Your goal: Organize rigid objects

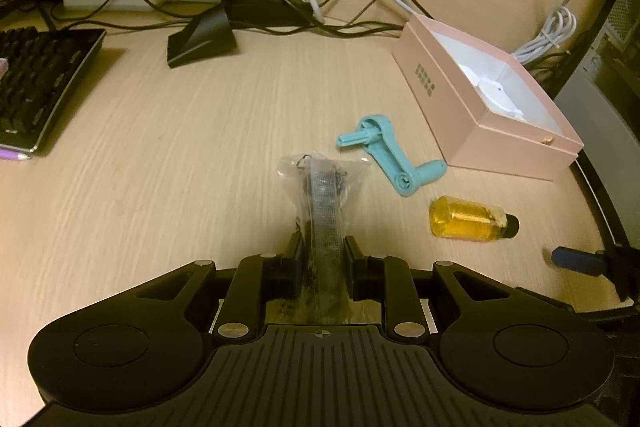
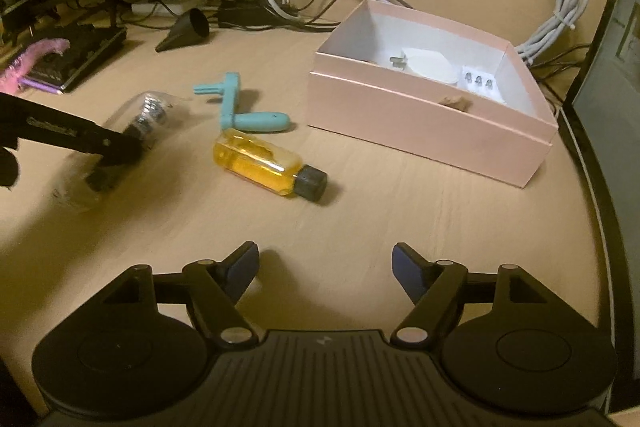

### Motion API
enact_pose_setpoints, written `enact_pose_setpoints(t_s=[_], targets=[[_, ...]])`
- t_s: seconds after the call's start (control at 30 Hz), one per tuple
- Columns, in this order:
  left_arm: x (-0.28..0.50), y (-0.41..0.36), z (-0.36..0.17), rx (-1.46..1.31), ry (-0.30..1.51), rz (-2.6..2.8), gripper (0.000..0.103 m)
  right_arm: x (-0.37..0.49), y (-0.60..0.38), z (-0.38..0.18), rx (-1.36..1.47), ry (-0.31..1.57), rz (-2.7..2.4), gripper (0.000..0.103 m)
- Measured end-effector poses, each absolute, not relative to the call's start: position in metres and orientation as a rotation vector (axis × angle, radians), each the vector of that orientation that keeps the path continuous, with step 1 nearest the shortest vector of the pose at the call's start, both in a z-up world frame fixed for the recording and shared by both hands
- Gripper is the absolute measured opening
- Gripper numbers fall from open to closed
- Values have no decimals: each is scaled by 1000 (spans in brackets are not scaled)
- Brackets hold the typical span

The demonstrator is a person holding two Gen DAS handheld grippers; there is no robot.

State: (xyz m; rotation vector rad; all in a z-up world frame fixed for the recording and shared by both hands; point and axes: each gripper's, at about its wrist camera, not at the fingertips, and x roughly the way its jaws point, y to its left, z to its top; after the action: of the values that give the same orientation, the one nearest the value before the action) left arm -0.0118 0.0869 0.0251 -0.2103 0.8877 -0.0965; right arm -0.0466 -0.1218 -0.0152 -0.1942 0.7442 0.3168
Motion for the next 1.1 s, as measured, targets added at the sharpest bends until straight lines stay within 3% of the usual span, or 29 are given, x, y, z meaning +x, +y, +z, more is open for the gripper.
enact_pose_setpoints(t_s=[0.2,0.53,0.73,1.03,1.1], targets=[[-12,85,25,-194,885,-95,24,-50,-113,-7,-142,675,328,86],[-14,88,24,-206,880,-106,23,-7,-73,-15,-6,775,222,86],[-14,88,24,-202,877,-109,23,-2,-72,-23,42,766,204,98],[-17,85,23,-193,866,-102,23,7,-67,-26,17,740,173,99],[-16,85,23,-191,864,-101,23,10,-67,-27,-1,729,157,96]])
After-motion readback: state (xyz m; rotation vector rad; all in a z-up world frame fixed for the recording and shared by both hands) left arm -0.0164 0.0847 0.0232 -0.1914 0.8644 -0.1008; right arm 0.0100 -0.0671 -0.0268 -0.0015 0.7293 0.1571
